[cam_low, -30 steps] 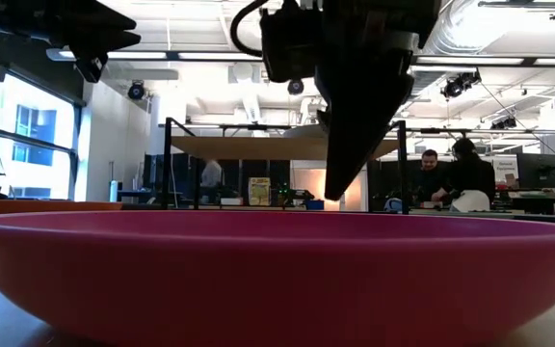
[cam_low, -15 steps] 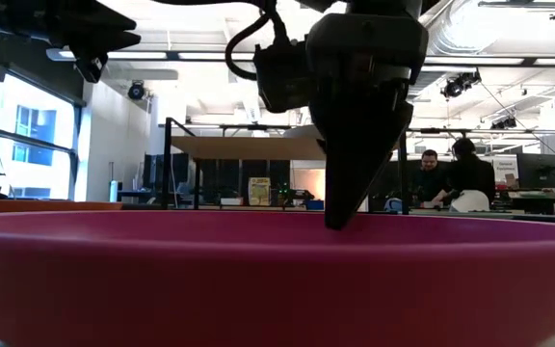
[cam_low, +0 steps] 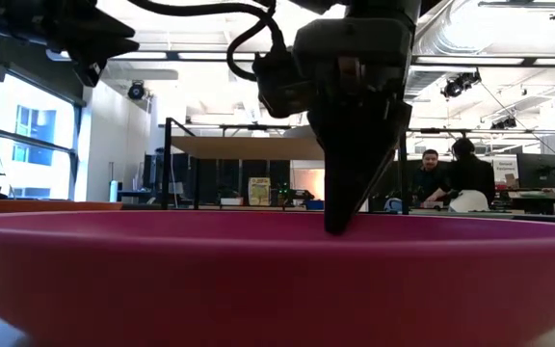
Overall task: Place and stack plates onto a shelf
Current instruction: Stack the pink plate on top of the brown plate on the shelf
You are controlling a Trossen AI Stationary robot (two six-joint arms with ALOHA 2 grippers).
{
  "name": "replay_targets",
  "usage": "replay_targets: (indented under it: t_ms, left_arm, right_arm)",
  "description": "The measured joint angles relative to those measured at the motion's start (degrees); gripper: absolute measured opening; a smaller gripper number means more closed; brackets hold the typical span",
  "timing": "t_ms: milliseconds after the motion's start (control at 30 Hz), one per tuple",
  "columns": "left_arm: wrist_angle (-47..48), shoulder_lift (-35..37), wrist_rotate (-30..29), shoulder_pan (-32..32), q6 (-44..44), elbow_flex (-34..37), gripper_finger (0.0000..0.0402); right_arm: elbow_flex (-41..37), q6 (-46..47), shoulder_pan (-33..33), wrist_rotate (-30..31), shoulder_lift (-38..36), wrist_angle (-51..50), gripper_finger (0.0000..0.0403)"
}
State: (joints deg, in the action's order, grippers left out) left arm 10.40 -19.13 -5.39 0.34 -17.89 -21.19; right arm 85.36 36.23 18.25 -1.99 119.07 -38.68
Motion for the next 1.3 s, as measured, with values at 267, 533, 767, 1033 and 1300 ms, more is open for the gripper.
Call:
replay_targets:
  t_ms: [267,533,767,1033,1300]
  left_arm:
    - [0.78,0.00,0.02,0.00,0.00,0.00,0.0090]
    - [0.78,0.02,0.04,0.00,-0.02,0.00,0.0090]
    - [0.93,0.00,0.11,0.00,-0.02,0.00,0.0090]
    - [0.95,0.02,0.20,0.00,-1.40,0.00,0.0090]
    - [1.04,0.00,0.20,0.00,-1.47,0.00,0.0090]
  right_arm:
    - [0.02,4.05,-1.05,-2.50,0.00,-1.23,0.0001]
    - [0.04,3.61,-2.10,-7.07,-0.26,-1.40,0.0000]
    - [0.04,3.21,-3.35,-7.07,-2.59,-1.97,0.0000]
    - [0.07,2.28,-4.63,-6.69,-3.79,-2.45,0.0000]
    - [0.07,0.32,-5.98,-6.70,-5.91,-3.65,0.0000]
